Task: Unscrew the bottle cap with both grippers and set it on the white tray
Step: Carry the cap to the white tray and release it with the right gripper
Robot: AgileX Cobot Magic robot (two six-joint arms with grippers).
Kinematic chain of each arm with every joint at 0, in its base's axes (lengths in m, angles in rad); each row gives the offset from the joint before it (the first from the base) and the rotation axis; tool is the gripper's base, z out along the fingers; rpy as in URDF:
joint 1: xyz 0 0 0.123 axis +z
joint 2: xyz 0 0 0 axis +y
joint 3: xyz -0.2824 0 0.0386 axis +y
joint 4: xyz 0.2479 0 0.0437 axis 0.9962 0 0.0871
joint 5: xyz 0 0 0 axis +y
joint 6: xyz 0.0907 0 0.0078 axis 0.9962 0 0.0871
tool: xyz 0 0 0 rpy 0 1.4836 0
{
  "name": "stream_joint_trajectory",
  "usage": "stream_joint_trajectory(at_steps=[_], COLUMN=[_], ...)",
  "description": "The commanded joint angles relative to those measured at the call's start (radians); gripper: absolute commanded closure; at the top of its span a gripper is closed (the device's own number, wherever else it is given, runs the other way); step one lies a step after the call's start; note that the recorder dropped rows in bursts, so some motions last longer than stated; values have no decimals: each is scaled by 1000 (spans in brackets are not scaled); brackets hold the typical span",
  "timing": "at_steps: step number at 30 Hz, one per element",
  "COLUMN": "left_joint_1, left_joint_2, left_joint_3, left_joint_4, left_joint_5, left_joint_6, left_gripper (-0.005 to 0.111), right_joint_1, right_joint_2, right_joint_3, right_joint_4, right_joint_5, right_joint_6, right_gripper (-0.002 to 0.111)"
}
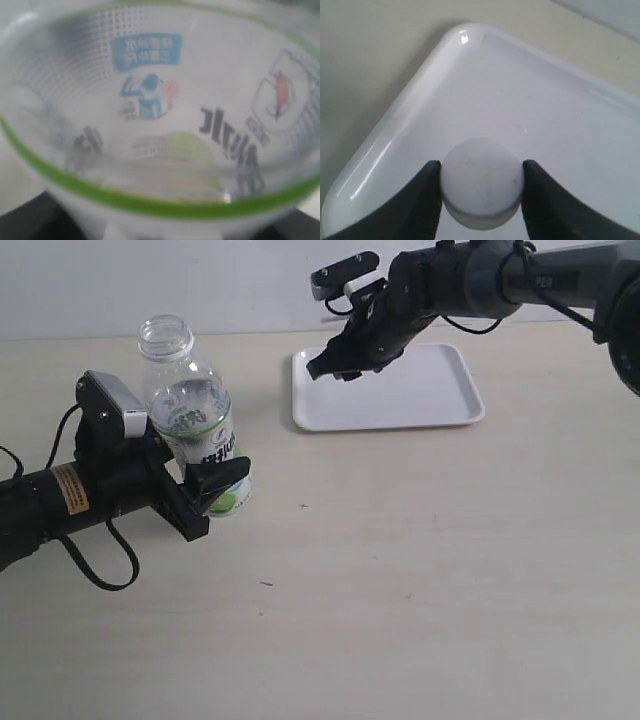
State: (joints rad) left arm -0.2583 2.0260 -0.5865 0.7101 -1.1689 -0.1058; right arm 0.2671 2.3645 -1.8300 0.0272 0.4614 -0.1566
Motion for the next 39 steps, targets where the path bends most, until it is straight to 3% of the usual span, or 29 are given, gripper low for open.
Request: stream_joint_trajectory(at_steps=[1, 17, 21, 26, 32, 39], left_joint_1=[-3, -3, -3, -3, -3, -3], left_joint_2=[-1, -1, -1, -1, -1, -1], left_joint_3=[1, 1, 1, 1, 1, 1], left_joint_4=[-18, -18, -18, -18, -18, -16], left_joint_5=[-52, -52, -52, -52, -52, -52], left_joint_6=[2, 2, 2, 2, 2, 2], left_gripper=[107, 107, 107, 107, 107, 107], right_joint_1=[-5, -5, -5, -5, -5, -5], right_joint_2=[31, 81, 81, 81, 81, -6], right_joint_3=[-1, -1, -1, -1, -1, -1], right_joint_4=[0, 9, 9, 9, 9, 7], right_joint_5=[-30, -30, -23, -17, -23, 39], right_joint_6=[31, 38, 38, 38, 38, 38], right_gripper=[108, 107, 92, 63, 37, 37])
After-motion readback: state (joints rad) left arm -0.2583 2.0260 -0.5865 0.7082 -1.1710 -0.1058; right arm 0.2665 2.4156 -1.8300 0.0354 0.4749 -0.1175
